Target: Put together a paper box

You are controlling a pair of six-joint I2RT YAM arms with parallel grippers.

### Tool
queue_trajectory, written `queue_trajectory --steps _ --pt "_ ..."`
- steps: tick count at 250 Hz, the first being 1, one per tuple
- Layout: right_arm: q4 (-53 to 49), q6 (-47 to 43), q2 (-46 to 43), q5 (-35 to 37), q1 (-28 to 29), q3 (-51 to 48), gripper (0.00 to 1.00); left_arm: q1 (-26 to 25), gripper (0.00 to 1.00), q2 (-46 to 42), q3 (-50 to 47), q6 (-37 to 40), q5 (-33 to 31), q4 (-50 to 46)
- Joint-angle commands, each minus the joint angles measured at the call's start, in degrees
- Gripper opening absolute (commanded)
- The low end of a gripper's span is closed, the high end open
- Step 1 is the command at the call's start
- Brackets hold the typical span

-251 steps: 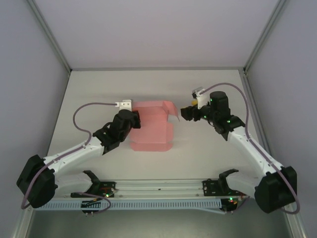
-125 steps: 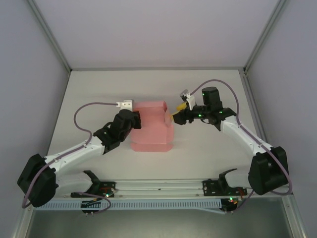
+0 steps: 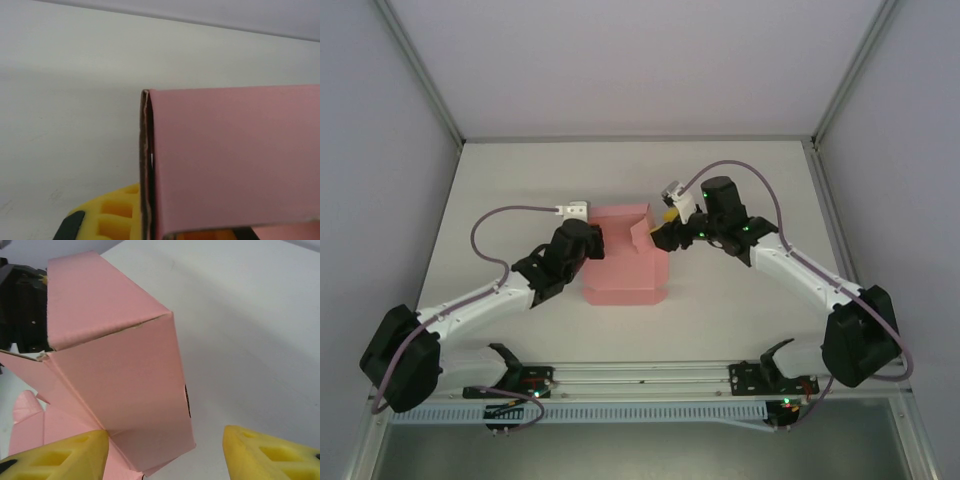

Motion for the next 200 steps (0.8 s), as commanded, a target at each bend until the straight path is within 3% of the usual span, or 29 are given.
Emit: queue_trajectory --steps 1,127,179,200 --pt "5.6 2.0 2.1 2.1 1.6 1.7 0.62 -0.8 0.0 0.6 2.3 0.8 2.8 1.3" --pt "-0.8 2.1 0.7 -7.3 1.7 2.8 0.57 -0.7 0.0 1.7 3.6 -1.7 -1.4 -3.0" --pt "0.2 3.2 0.8 -4.7 2.0 3.5 0.61 -0.6 0.0 1.2 3.4 -1.7 -0.2 -2.5" --pt "1.9 5.2 0.9 2.7 2.7 3.7 0.61 -0.7 0.0 1.0 3.2 -1.3 0.7 -2.0"
